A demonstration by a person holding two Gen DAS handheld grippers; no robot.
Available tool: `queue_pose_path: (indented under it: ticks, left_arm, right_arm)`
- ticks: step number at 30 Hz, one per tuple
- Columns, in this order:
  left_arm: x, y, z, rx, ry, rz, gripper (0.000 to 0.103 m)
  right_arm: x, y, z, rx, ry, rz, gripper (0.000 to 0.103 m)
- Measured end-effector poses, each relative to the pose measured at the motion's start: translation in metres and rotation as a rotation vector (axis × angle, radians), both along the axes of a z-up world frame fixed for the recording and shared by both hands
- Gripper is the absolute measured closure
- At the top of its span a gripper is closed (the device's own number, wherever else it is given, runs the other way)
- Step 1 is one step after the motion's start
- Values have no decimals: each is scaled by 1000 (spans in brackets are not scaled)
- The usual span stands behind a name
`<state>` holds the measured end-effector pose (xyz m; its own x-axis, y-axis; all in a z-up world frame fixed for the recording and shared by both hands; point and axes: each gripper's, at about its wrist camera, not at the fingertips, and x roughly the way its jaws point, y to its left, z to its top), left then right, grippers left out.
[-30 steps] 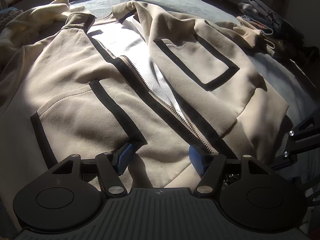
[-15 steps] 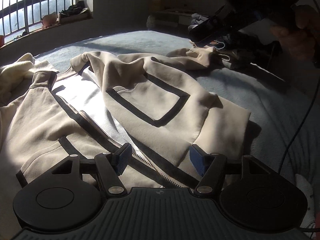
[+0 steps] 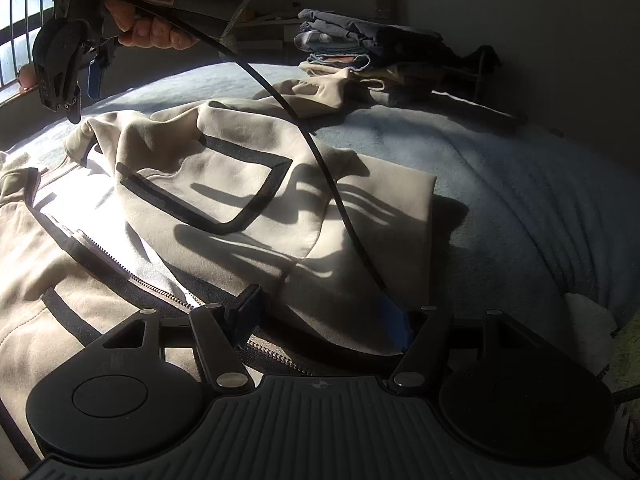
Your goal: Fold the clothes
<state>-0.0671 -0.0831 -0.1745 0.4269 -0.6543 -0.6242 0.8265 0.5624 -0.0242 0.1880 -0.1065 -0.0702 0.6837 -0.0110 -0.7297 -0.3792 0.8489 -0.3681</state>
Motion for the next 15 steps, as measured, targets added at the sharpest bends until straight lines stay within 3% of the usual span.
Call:
queue_pose_path:
  ticks: [1,4,6,13,15]
  left_arm:
    - [1,0,-1,-3,4,-4,39]
    - [5,-1,-3,-14,20,-12,39]
    - [7,-1,-5,-21,32,-17,39]
    - [16,-1,-10,-39,63,-30,39]
    - [18,-1,-11,-41,74,-29,39]
  right_arm:
    - [7,0,-6,-6,-7,-5,70]
    - [14,-31,-5,207,6,-38,72]
    - [18,-51,-4,350,15,-60,95]
    - [33,-126,-3,864,49,-149,98]
    - [33,-167,-22,1084,110,-272,98]
